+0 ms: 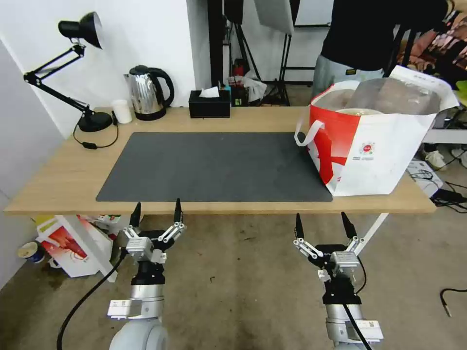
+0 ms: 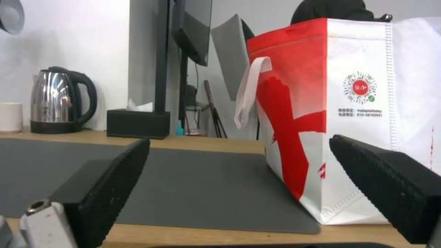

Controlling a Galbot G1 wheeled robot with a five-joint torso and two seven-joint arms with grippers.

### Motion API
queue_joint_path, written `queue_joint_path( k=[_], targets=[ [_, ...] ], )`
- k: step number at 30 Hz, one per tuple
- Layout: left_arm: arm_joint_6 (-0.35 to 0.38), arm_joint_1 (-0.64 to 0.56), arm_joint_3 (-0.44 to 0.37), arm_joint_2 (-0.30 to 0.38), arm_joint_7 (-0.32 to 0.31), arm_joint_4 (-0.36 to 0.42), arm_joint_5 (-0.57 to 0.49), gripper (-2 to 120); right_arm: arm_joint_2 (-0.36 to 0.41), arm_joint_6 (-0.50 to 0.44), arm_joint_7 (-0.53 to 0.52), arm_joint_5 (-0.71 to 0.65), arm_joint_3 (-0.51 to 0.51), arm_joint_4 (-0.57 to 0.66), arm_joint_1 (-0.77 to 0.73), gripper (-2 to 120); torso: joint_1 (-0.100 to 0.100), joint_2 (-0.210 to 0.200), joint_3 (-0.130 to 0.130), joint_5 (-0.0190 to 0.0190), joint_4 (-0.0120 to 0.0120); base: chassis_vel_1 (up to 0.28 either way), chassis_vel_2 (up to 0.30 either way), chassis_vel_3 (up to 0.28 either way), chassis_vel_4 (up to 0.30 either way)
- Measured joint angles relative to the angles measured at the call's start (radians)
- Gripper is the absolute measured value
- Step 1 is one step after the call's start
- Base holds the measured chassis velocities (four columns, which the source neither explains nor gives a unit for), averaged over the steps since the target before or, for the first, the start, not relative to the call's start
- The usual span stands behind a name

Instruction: Pick up the trash from the table and place it into the takeout bag.

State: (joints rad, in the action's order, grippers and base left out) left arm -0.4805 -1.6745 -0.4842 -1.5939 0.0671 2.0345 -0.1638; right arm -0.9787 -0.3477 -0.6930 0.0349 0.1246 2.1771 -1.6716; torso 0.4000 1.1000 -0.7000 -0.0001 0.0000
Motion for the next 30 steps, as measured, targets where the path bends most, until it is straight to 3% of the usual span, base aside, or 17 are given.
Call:
queue_joint_path(
  k=[30],
  targets=[
    [-0.017,-0.004,0.003,0.001,0.015,-0.053,0.037,100,0.0,0.0,0.0,0.0,0.0,0.0,0.0,100,0.0,0.0,0.0,0.0,0.0,0.0,0.0,0.0,0.0]
  ],
)
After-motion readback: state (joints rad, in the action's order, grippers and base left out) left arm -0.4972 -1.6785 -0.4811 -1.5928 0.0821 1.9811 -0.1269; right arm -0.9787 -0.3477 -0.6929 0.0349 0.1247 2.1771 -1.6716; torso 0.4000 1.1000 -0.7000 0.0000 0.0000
